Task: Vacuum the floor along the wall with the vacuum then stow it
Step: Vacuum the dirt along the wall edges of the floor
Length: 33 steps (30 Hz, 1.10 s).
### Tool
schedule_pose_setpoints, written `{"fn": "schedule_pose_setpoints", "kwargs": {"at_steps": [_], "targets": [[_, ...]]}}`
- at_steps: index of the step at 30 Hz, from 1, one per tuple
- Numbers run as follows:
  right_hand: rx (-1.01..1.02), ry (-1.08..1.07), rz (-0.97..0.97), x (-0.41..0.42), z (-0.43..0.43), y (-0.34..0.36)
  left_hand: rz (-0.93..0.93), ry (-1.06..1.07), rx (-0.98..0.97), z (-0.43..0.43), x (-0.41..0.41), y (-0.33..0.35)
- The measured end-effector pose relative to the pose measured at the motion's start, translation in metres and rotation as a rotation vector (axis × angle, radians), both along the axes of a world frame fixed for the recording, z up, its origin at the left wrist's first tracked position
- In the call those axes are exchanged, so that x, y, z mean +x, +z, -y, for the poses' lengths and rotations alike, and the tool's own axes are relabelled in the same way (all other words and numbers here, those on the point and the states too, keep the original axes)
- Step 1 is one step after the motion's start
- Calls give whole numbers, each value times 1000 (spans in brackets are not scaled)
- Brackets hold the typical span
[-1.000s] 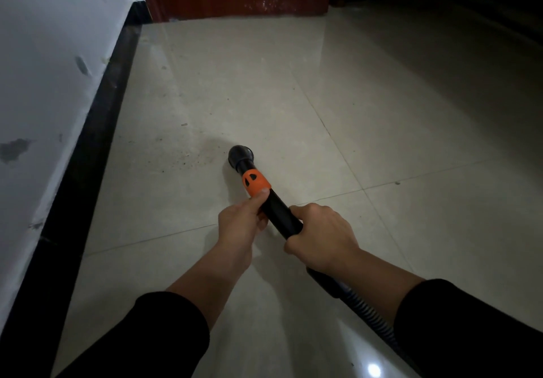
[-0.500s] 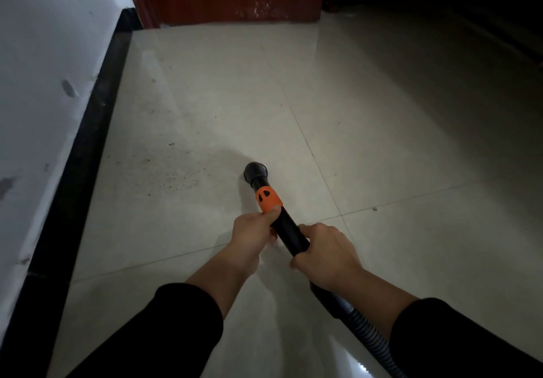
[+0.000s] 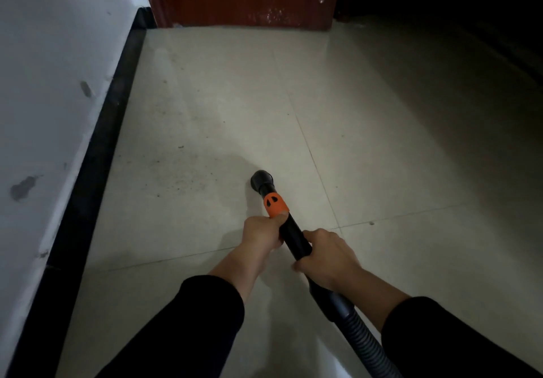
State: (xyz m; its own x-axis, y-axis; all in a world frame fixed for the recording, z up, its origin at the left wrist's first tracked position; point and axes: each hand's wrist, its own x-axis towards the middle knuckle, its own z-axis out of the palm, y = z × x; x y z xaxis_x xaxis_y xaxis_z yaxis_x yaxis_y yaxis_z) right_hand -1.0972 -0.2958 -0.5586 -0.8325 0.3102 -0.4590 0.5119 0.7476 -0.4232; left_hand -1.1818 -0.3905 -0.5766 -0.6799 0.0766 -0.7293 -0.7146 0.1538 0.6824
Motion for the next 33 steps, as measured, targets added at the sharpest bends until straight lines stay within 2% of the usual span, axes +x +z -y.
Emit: {"fn": "schedule_pose_setpoints", "kwargs": {"at_steps": [9,15,21,28,33], "targets": [[45,-87,57,-43,24,9,29,-27,94,17,-45,1],[79,-99,139,-75,32,40,145,-9,223,27,-70,12],[79,-74,134,-83,23,30,246,88,316,25,-75,5],[19,-25,119,-87,21,23,250,100,297,25,-81,3],[-42,19,102,-92,20,17,225,90,202,30,-83,-5]]}}
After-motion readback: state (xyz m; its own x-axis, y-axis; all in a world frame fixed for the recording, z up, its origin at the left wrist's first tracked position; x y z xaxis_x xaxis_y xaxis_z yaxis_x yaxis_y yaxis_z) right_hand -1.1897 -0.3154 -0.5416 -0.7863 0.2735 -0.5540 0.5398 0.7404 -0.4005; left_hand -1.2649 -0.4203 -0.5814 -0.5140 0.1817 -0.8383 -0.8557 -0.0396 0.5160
